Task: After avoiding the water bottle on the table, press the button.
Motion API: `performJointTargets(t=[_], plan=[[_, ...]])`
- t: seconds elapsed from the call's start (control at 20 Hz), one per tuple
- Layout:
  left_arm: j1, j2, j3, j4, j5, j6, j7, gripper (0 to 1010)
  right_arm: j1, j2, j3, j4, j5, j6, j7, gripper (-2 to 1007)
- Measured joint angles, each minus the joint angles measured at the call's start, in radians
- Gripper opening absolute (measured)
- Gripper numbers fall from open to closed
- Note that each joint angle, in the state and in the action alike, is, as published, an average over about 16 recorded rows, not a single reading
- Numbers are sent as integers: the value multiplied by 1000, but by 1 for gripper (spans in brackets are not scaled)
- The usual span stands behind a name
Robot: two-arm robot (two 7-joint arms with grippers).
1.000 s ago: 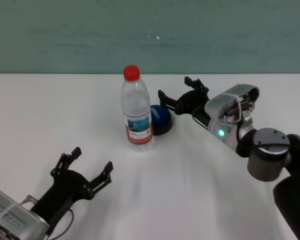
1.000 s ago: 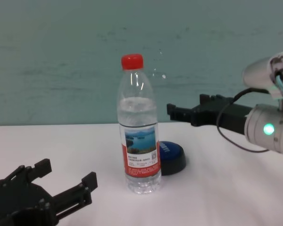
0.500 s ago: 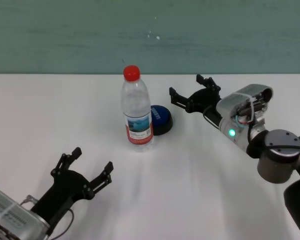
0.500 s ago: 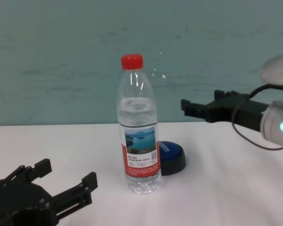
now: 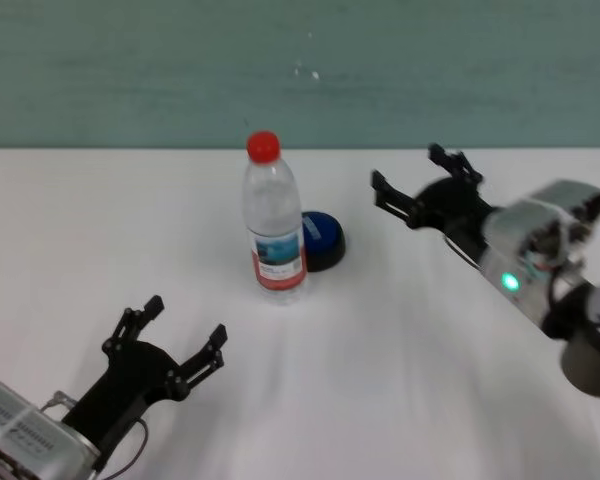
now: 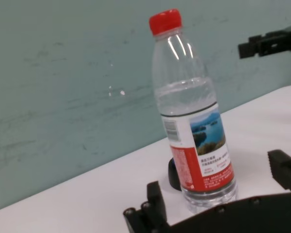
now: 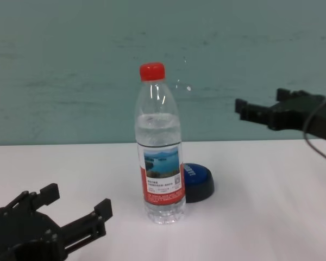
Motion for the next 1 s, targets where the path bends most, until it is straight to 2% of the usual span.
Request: performJointTargets(t=[0.3, 0.6, 0.8, 1.0], plan=[[0, 0, 0, 0, 0, 0, 0, 1000, -100, 34, 37, -125, 28, -8, -7, 1004], [0, 0, 0, 0, 0, 0, 0, 1000, -205, 58, 66, -229, 57, -26, -11, 1004], [0, 0, 0, 0, 0, 0, 0, 1000, -269, 69, 77, -283, 74, -39, -10, 1004], [0, 0, 0, 0, 0, 0, 0, 1000, -320, 74, 80, -321, 87, -54, -9, 1004]])
